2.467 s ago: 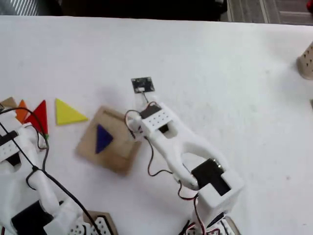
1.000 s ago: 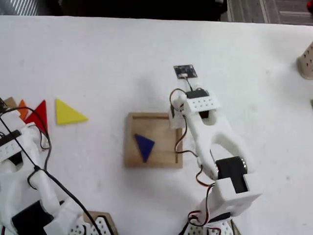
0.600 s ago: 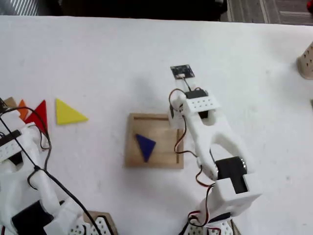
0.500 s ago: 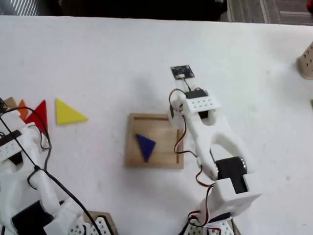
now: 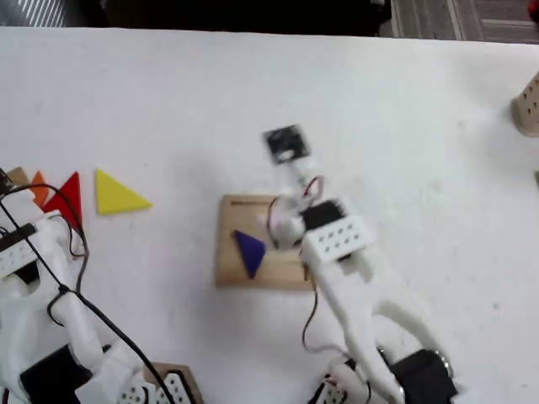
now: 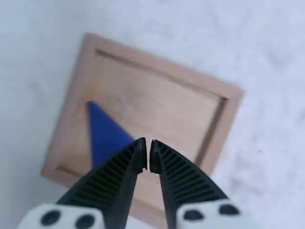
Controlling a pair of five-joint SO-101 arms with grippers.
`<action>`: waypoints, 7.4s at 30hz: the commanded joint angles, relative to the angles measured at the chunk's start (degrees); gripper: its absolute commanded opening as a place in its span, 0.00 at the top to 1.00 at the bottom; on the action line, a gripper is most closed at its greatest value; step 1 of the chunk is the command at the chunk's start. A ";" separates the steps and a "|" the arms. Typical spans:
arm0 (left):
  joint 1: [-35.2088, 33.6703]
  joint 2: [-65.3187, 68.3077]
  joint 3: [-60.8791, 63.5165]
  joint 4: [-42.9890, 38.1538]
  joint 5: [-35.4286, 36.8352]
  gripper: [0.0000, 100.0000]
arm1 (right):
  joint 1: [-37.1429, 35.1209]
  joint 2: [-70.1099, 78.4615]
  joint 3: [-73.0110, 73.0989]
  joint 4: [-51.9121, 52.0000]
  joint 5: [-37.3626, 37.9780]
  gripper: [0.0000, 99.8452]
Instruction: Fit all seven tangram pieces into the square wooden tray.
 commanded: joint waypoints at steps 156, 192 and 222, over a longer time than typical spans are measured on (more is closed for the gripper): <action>0.92 -2.42 -0.35 -0.88 -0.09 0.98 | 8.40 24.48 -15.12 -3.30 6.68 0.98; -4.26 -2.33 -6.59 0.26 -7.12 0.94 | 28.35 -5.49 11.25 -3.47 11.52 0.88; -4.97 31.69 -58.20 20.66 -53.54 0.80 | 30.46 -5.49 14.07 -7.34 16.53 0.88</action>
